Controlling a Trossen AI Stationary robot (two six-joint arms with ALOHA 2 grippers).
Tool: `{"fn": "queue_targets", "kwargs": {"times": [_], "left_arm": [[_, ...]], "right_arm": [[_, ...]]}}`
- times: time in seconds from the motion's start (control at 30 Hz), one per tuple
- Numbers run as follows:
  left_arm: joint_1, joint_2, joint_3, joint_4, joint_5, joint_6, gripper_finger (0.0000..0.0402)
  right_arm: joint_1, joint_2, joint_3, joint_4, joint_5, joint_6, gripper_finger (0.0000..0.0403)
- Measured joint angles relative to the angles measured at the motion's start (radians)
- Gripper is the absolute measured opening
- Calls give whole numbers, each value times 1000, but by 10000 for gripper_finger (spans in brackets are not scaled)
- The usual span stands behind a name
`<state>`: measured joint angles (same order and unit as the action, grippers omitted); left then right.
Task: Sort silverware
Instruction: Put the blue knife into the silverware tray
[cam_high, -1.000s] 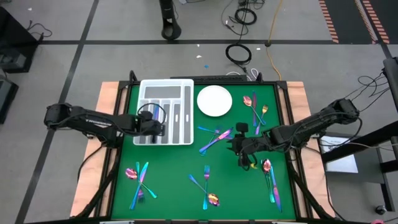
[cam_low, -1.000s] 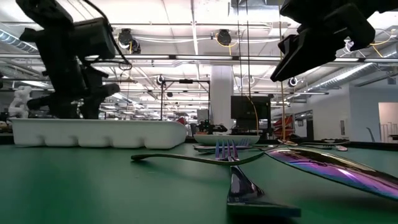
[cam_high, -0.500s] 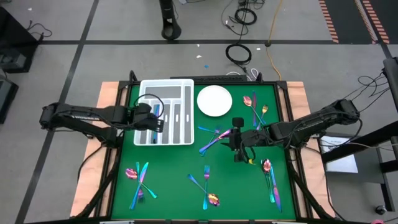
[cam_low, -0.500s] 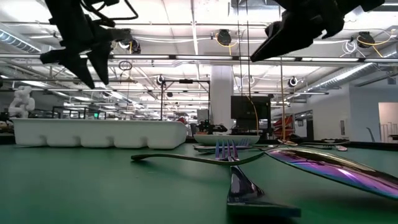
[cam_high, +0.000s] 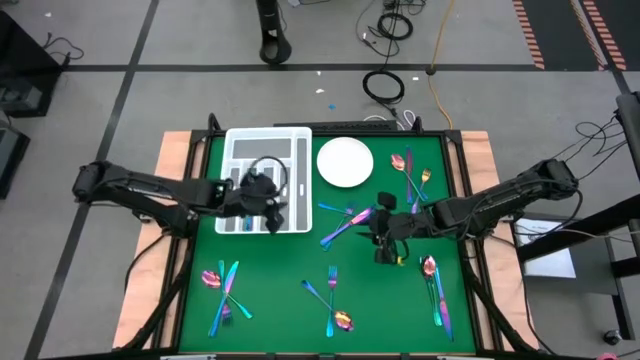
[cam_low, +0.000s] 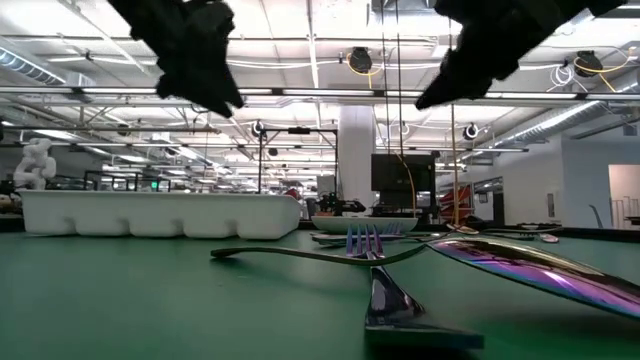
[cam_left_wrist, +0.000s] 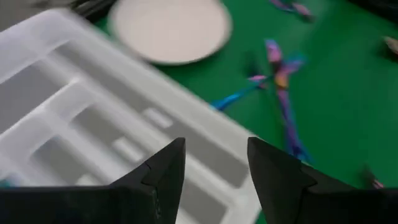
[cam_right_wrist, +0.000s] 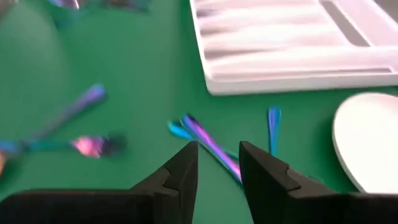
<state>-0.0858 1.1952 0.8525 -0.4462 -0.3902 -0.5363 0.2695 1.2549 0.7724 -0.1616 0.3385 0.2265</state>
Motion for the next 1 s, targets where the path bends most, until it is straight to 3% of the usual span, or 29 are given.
{"fn": "queue_targets", "kwargs": {"times": [0.13, 0.33, 0.5, 0.8, 1.0], "left_arm": [[-47, 60, 0, 92, 86, 52, 175], [-114, 200, 0, 359, 88, 117, 175], [-93, 369, 18, 585, 95, 128, 175], [-12, 681, 272, 583, 118, 232, 175], [39, 833, 393, 534, 119, 208, 175]], "right_arm": [[0, 0, 15, 60, 0, 18, 105], [0, 0, 21, 74, -1, 17, 105], [0, 0, 21, 44, -2, 20, 105], [1, -98, 21, -183, 3, 56, 105], [2, -179, 21, -263, 55, 77, 105]]}}
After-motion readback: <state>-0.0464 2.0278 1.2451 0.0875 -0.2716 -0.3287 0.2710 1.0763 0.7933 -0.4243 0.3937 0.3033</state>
